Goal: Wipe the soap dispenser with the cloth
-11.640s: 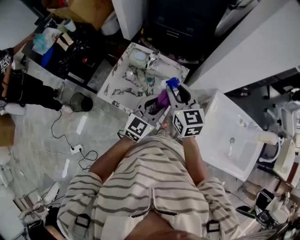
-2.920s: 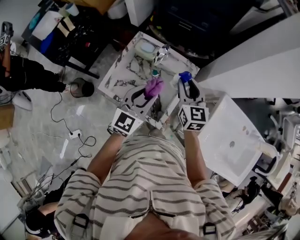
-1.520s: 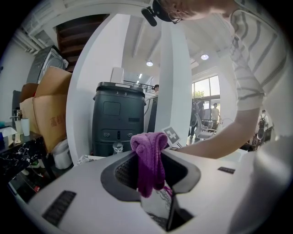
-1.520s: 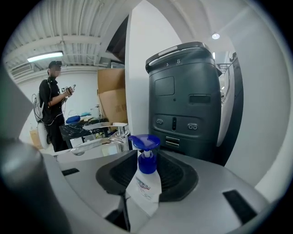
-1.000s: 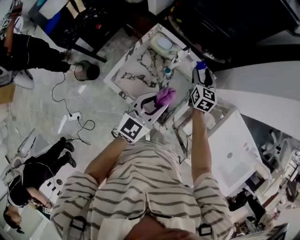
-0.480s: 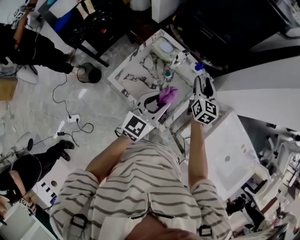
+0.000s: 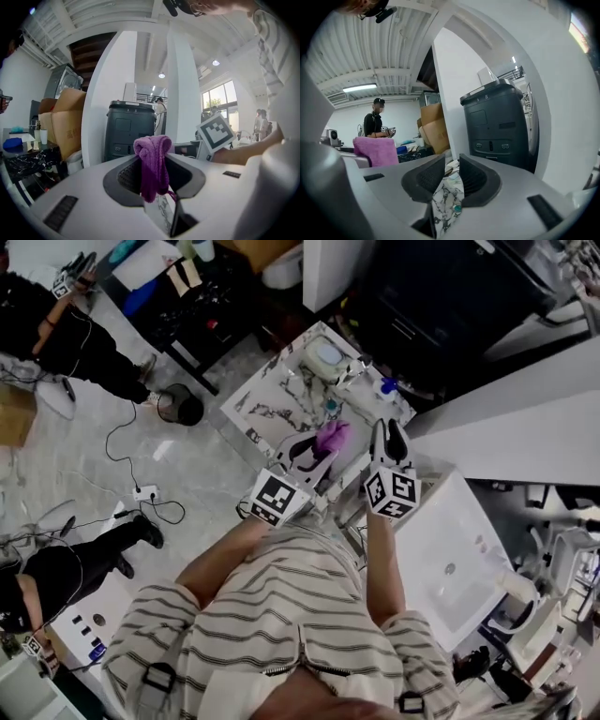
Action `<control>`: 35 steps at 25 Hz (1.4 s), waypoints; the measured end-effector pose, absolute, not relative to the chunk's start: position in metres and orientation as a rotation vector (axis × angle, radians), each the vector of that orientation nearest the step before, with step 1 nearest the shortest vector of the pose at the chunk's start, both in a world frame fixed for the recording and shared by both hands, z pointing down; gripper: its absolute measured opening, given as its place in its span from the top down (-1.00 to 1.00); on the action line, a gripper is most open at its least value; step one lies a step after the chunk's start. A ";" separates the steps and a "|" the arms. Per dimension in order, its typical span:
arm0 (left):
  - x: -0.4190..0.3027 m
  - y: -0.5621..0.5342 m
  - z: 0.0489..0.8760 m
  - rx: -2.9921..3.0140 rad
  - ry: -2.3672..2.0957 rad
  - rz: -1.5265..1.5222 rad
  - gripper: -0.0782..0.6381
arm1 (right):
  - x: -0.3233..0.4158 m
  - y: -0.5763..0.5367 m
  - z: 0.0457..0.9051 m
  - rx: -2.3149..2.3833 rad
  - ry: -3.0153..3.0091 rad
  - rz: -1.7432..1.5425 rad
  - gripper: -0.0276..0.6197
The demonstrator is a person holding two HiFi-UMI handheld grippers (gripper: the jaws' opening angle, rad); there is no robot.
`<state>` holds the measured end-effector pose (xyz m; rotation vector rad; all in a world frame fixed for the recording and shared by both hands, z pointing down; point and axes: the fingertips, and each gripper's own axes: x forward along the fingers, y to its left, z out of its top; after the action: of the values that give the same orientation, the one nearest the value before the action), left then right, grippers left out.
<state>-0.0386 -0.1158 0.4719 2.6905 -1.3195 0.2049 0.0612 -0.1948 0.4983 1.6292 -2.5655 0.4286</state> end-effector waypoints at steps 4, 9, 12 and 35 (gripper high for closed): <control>-0.040 -0.114 0.466 2.686 -1.356 0.190 0.45 | 0.053 -0.174 0.484 1.610 -2.602 0.419 0.79; -0.044 -0.117 0.460 2.694 -1.376 0.164 0.45 | 0.047 -0.167 0.468 1.609 -2.623 0.380 0.91; -0.046 -0.116 0.457 2.693 -1.385 0.141 0.45 | 0.043 -0.158 0.464 1.604 -2.635 0.383 0.93; -0.046 -0.126 0.445 2.741 -1.391 0.097 0.45 | 0.036 -0.151 0.452 1.602 -2.657 0.359 0.92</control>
<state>-0.0464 -0.1261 0.4455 2.7412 -1.3911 0.0971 0.0358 -0.1513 0.4521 1.6019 -2.6572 0.3588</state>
